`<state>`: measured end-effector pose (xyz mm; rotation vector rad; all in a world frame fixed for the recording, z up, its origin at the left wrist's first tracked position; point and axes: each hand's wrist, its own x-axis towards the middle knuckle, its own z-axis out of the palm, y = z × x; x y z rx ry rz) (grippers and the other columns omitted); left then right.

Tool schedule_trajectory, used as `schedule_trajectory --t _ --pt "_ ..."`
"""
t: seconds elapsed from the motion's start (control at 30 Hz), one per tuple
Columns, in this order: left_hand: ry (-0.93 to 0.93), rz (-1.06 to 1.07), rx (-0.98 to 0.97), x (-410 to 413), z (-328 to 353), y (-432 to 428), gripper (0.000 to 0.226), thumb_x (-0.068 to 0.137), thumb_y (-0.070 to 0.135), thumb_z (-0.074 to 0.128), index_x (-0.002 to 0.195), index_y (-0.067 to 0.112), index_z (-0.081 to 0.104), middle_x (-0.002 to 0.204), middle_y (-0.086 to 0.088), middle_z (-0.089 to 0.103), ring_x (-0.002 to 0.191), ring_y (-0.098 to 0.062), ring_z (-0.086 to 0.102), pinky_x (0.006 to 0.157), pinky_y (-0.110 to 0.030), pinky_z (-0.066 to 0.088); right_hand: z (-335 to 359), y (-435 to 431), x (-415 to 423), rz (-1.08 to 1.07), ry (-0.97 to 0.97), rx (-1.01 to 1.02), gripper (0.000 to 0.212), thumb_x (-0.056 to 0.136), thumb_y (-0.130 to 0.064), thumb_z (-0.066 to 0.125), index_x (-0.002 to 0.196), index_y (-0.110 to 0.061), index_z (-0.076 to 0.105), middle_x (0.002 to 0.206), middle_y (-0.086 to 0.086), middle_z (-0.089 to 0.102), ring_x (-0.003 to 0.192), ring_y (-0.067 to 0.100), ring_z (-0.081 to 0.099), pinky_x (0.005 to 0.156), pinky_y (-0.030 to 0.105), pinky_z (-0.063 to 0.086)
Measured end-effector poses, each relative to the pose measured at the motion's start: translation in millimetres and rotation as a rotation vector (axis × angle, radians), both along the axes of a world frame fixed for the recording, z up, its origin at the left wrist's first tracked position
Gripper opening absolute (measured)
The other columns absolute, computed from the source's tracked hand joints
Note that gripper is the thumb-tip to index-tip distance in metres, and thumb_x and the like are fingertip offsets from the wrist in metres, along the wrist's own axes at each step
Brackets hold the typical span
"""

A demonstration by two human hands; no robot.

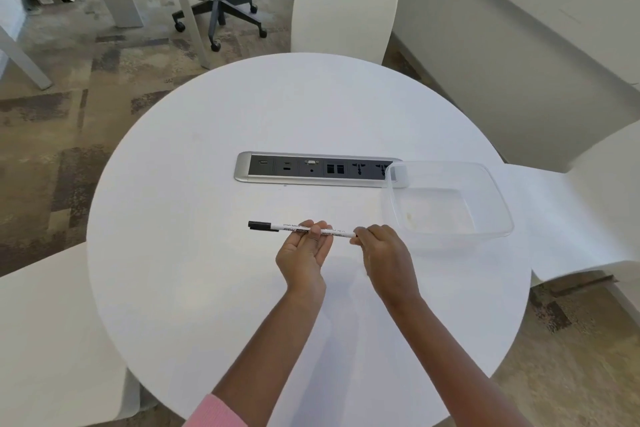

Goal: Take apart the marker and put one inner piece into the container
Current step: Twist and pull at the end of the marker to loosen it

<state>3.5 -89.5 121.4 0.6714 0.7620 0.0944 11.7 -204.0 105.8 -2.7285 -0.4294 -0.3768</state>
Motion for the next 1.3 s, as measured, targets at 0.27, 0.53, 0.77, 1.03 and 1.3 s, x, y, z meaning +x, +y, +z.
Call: schedule_trajectory --t 0.27,0.53,0.77,1.03,1.3 --pt "-0.129 -0.161 0.058 3.0 3.3 23.8 0.011 0.089 -0.001 0.053 0.086 0.007 0.059 0.078 -0.006 0.067 0.066 -0.008 0.069 0.066 -0.018 0.058 29.1 -0.4 8.0 -0.243 0.915 1.177 0.016 0.088 -0.008 0.055 0.094 0.002 0.066 0.072 0.005 0.064 0.055 0.002 0.059 0.058 0.011 0.052" --pt "-0.198 -0.301 0.068 1.3 1.8 28.2 0.012 0.092 0.002 0.048 0.091 0.007 0.059 0.077 -0.001 0.074 0.078 -0.011 0.071 0.069 -0.019 0.057 34.2 1.7 8.1 -0.167 1.054 1.154 0.018 0.090 -0.008 0.051 0.082 -0.006 0.067 0.071 0.004 0.062 0.057 0.003 0.058 0.059 0.010 0.052" --pt "-0.106 -0.147 0.059 0.9 12.3 19.2 0.012 0.089 -0.001 0.052 0.082 0.007 0.058 0.060 0.001 0.071 0.062 -0.011 0.070 0.063 -0.020 0.058 21.5 9.2 8.5 0.013 0.331 0.309 0.015 0.082 -0.001 0.055 0.075 0.002 0.068 0.063 0.011 0.062 0.059 0.023 0.055 0.055 0.022 0.038" --pt "-0.015 -0.052 -0.080 2.6 21.0 16.0 0.014 0.088 -0.005 0.052 0.080 0.004 0.059 0.056 -0.001 0.070 0.056 -0.011 0.070 0.064 -0.024 0.058 15.5 9.9 8.5 0.087 -0.027 0.082 0.020 0.084 -0.010 0.050 0.072 -0.004 0.065 0.058 0.007 0.058 0.054 0.020 0.048 0.053 0.027 0.043" --pt "-0.034 -0.064 -0.027 3.3 22.7 19.2 0.013 0.088 -0.004 0.053 0.080 0.005 0.059 0.058 0.000 0.070 0.057 -0.010 0.070 0.065 -0.023 0.059 30.0 11.3 13.3 -0.118 0.629 0.868 0.014 0.085 -0.003 0.057 0.084 0.001 0.070 0.062 0.003 0.062 0.051 0.003 0.053 0.056 0.011 0.046"
